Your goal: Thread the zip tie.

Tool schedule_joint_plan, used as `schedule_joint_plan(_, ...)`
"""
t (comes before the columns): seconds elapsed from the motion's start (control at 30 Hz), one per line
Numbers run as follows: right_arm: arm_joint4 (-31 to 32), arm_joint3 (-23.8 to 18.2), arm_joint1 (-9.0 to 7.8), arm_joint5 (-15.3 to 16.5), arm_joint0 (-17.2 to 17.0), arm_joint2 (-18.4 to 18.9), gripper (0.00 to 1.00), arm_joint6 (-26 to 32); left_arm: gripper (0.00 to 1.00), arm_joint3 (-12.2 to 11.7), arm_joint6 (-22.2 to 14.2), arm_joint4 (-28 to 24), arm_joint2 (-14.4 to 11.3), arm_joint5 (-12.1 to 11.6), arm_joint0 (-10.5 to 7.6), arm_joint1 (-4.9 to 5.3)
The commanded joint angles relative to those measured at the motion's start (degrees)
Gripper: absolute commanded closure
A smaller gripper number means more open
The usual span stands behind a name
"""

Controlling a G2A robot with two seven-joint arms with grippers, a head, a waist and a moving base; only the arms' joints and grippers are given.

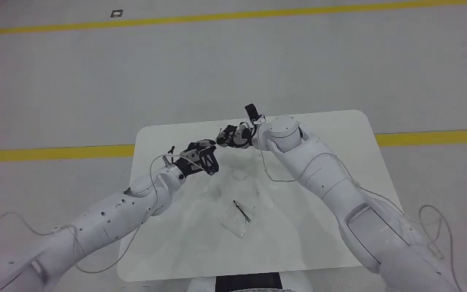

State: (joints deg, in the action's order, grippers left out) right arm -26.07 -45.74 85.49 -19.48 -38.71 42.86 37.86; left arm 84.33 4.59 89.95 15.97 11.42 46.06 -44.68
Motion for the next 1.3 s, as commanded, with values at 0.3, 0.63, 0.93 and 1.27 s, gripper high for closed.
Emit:
schedule_joint_plan(0.3,-3.2,-0.6,-0.86,0.0,1.3,-3.2,1.00,-0.9,1.00,-0.7,-0.3,0.0,0.4,-0.4,0.19,-0.65)
schedule_joint_plan(0.63,-6.5,-0.6,-1.75,0.0,2.4,-6.5,0.16,-2.1,1.00,-1.6,0.6,0.0,1.5,-0.3,0.77,-0.82)
schedule_joint_plan(0.93,-9.1,-0.2,-2.70,0.0,4.0,-9.0,0.00,-4.1,1.00,-1.2,1.3,0.0,2.9,-0.7,2.02,-0.38)
schedule_joint_plan(1.27,-11.5,-0.6,-5.00,0.0,4.9,-9.5,0.00,-8.6,1.00,0.0,4.7,-4.3,6.5,-3.4,5.25,0.88)
